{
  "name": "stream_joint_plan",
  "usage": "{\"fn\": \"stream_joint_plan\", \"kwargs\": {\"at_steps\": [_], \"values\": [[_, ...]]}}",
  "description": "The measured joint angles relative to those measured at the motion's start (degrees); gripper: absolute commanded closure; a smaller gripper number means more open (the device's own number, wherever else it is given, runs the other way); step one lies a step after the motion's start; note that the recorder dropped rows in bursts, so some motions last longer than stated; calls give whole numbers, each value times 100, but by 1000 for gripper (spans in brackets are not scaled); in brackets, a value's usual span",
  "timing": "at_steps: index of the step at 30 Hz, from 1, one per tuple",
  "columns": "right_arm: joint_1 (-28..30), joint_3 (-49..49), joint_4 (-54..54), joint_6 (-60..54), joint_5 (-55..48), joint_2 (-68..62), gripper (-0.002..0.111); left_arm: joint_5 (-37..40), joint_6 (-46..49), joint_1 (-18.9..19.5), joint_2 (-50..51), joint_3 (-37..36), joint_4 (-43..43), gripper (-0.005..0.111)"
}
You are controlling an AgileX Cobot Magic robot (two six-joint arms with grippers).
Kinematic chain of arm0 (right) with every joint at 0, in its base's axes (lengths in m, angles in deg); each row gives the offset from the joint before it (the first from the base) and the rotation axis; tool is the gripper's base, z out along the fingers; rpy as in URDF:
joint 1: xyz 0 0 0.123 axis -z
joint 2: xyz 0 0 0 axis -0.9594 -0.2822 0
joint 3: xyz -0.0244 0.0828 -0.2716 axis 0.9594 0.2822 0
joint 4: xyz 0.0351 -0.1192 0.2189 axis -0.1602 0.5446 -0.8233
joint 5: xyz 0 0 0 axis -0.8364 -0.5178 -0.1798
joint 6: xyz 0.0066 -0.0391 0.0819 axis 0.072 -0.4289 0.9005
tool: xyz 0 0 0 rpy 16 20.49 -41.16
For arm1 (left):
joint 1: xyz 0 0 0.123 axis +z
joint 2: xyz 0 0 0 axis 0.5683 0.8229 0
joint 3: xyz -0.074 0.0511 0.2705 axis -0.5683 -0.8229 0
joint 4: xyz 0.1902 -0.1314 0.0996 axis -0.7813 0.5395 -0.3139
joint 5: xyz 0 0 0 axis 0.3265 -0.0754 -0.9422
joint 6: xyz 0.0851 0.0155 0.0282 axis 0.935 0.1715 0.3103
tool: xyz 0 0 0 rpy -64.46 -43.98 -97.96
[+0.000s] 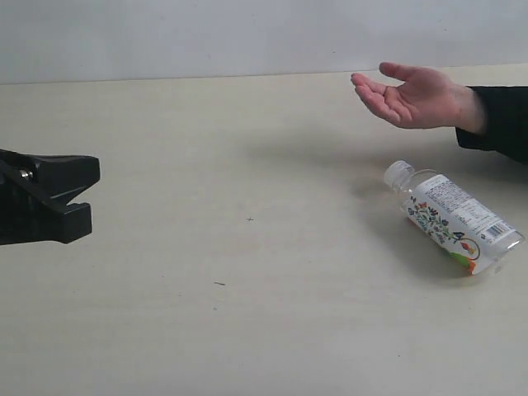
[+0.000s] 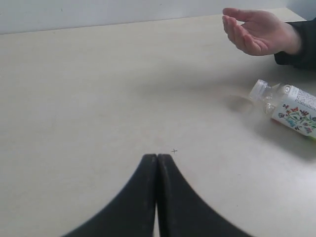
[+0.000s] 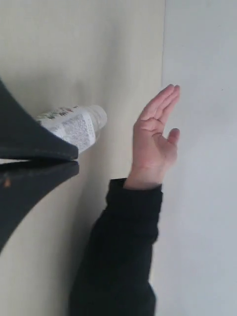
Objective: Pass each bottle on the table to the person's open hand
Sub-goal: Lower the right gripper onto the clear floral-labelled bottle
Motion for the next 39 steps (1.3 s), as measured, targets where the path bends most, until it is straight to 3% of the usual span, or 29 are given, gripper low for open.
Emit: {"fn": "stream_joint_plan", "kwargs": {"at_steps": [9,17,23,32,39], "values": [[0,0,293,44,2401,0,108,0,0,0,0,0,12,104],[0,0,-215,1649,3006,0,108,0,0,0,0,0,12,104],[0,-433,-528,1753,3151,-56,108,0,0,0,0,0,12,104],[0,-2689,-567,1533,1847,-2457,108,0,0,0,0,0,22,104],[0,-4991,-549,190,-875,-5256,108,0,0,0,0,0,22,104]]}}
